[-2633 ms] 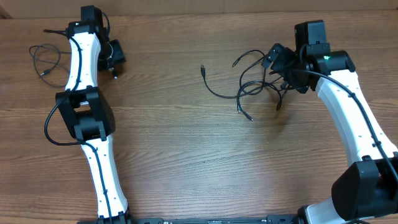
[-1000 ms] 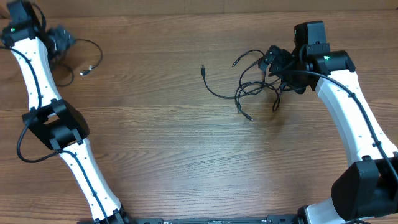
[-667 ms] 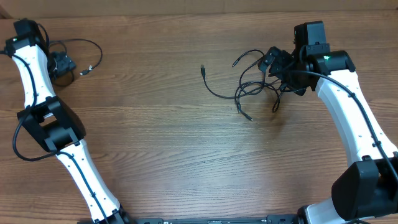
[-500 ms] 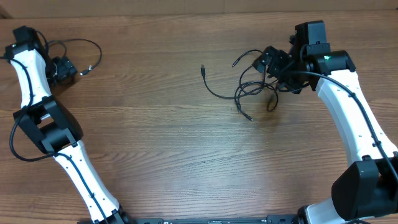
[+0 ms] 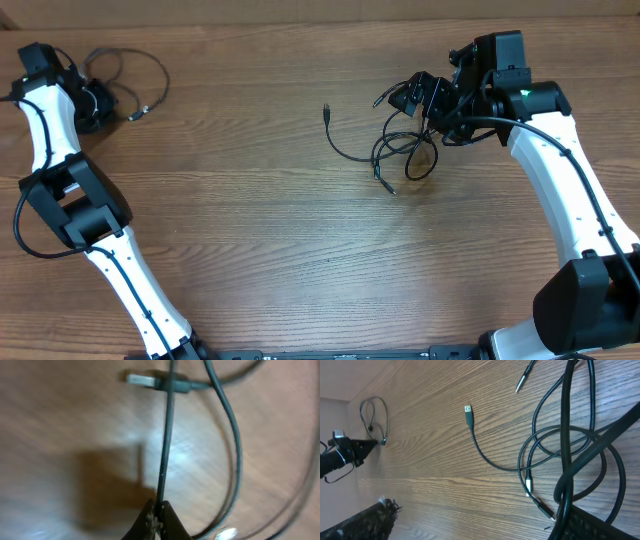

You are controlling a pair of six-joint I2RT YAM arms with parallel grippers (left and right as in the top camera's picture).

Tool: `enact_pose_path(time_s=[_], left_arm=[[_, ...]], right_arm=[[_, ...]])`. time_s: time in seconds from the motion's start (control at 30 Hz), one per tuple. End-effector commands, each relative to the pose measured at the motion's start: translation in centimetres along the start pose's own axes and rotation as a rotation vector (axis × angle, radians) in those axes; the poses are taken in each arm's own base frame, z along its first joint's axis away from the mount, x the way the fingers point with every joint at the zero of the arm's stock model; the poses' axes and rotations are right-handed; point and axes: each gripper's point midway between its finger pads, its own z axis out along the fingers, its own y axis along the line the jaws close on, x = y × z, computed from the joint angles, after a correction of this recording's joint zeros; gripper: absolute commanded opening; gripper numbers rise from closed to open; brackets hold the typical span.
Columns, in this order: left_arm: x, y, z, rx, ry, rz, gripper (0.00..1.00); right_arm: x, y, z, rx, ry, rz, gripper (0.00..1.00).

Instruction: Untangle cables

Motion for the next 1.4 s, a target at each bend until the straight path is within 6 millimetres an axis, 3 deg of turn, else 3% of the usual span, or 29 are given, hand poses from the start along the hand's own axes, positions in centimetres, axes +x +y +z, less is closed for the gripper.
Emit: enact_pose_path(time_s=[0.0,0.07,0.1,0.13,0.17,0.2,0.3,0.4,0.43,0.5,0.57,0.77,0.83,1.03,1.1,1.2,1.37], left_arm=[[-0.6,-4.0,-0.7,0.224,0.011,-0.067,0.04],[-2.3,-5.7,-2.5,0.302,-0.029,-0.076,0.04],[-3.0,-6.2,-3.3,0.313,-0.049,-0.084,0.10],[-3.5,-6.6,-4.0,0.323,-0.064,-0.078,0.36],[-4.1,-7.2,-5.0,0.336,-0.084,-0.066,0.74],[-4.5,-7.6,-5.8,0.347,-0.097,-0.058,1.00],[-4.8,-8.7,-7.7,0.366,-0.105,-0.047,1.00],[-3.4,-11.2,-9.1,0.495,-0.034,-0.021,1.00],[-2.0,-13.6,-10.2,0.631,0.035,0.008,1.00],[-0.1,-16.4,-11.3,0.762,0.114,0.040,1.00],[1.8,-19.1,-12.0,0.848,0.182,0.072,1.00],[8.6,-25.7,-11.1,0.886,0.315,0.219,1.00],[12.3,-27.9,-10.0,0.837,0.369,0.286,0.97],[20.7,-31.1,-8.1,0.712,0.477,0.481,0.88],[24.6,-32.9,-8.5,0.742,0.525,0.603,0.91],[27.7,-34.5,-9.3,0.809,0.557,0.706,0.93],[32.2,-37.4,-13.2,1.084,0.636,0.812,0.89]], right_arm=[[0.5,0.0,0.4,-0.008,0.023,-0.010,1.00],[0.5,0.0,0.4,-0.008,0.023,-0.010,1.00],[0.5,0.0,0.4,-0.008,0.023,-0.010,1.00],[0.4,0.0,0.4,-0.009,0.021,-0.011,1.00],[0.4,0.1,0.4,-0.010,0.019,-0.012,1.00],[0.3,0.1,0.5,-0.010,0.018,-0.012,1.00],[0.2,0.1,0.6,-0.014,0.014,-0.016,1.00],[0.0,0.2,0.8,-0.017,0.010,-0.020,1.00],[-0.1,0.4,0.9,-0.022,0.005,-0.021,0.97],[-0.2,0.8,1.1,-0.031,-0.001,-0.001,0.93],[0.0,1.9,1.5,-0.062,0.006,0.013,1.00],[1.9,7.1,2.0,-0.242,0.063,-0.104,1.00],[2.5,8.1,2.3,-0.258,0.071,-0.128,1.00],[2.0,9.4,2.3,-0.290,0.049,-0.082,1.00],[0.7,10.1,2.0,-0.323,0.009,-0.020,1.00],[-0.6,10.7,1.6,-0.353,-0.031,0.013,1.00],[-1.8,10.0,1.8,-0.306,-0.089,0.097,0.95]])
